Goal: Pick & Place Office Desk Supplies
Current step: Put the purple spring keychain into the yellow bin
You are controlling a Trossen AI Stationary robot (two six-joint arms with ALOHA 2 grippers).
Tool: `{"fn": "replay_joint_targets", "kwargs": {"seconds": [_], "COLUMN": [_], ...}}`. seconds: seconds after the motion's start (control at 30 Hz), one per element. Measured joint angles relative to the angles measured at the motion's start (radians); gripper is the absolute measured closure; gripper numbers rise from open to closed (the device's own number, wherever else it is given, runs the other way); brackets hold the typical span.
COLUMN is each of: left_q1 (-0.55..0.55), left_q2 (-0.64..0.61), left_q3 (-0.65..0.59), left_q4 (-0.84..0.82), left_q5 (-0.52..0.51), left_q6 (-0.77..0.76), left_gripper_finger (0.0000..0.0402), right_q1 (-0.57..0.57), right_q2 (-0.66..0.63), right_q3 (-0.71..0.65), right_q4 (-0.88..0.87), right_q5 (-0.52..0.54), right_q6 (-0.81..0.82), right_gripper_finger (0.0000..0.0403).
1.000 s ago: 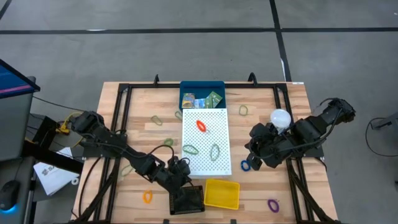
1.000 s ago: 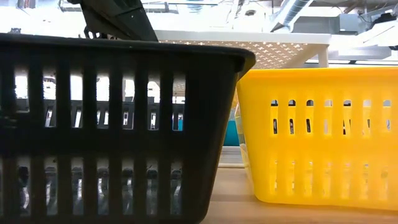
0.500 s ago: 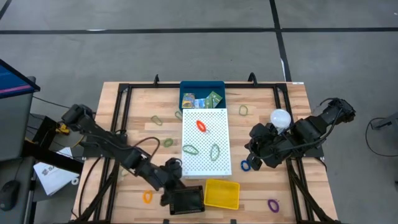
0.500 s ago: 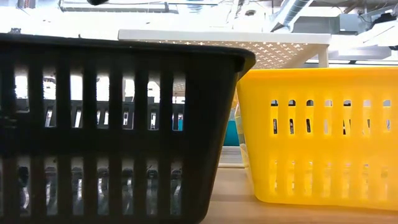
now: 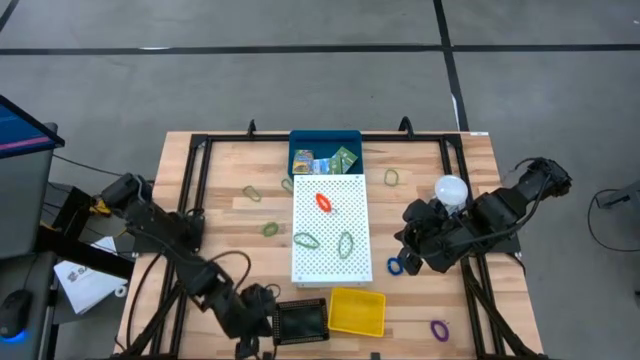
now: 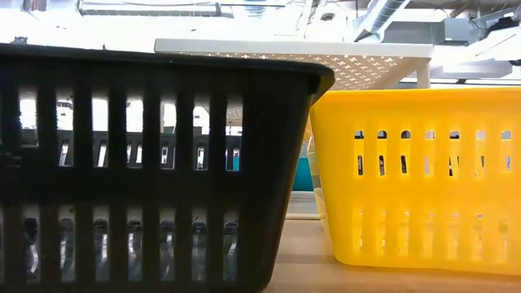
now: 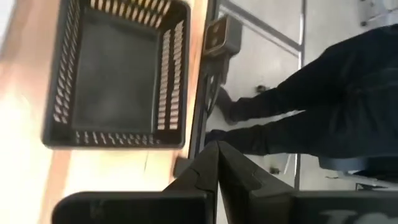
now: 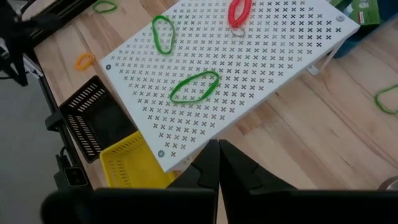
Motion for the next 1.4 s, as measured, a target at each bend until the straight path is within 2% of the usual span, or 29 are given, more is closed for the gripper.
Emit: {"fn": "replay_joint_targets", "kwargs": {"seconds": [0.17, 0.43, 0.87, 1.1, 1.4], "left_q1": [-0.035, -0.075, -0.04, -0.004, 0.04], "left_q2": [0.076, 0.172, 0.29, 0.292, 0.291], "left_q3": [0.0, 0.0, 0.0, 0.0, 0.0], "left_q4": [0.01, 0.138, 0.209, 0.206, 0.217], "left_q5": [-0.001, 0.022, 0.024, -0.027, -0.042], "left_q6": [-0.057, -0.092, -0.105, -0.08, -0.053], "left_gripper_finger": [0.0401, 0.0401, 0.0401, 0.0401, 0.0401], "right_q1": [0.002, 0.014, 0.015, 0.021, 0.035], "right_q2": [0.0, 0.0, 0.0, 0.0, 0.0], "right_q3": [0.0, 0.0, 0.0, 0.0, 0.0], "right_q4": [0.003, 0.003, -0.007, -0.015, -0.02], "right_q5": [0.002, -0.001, -0.022, -0.024, -0.024], "right_q6": [0.007, 0.01, 0.003, -0.001, -0.001], "right_gripper_finger": [0.0403, 0.0403, 0.0403, 0.0403, 0.0403]}}
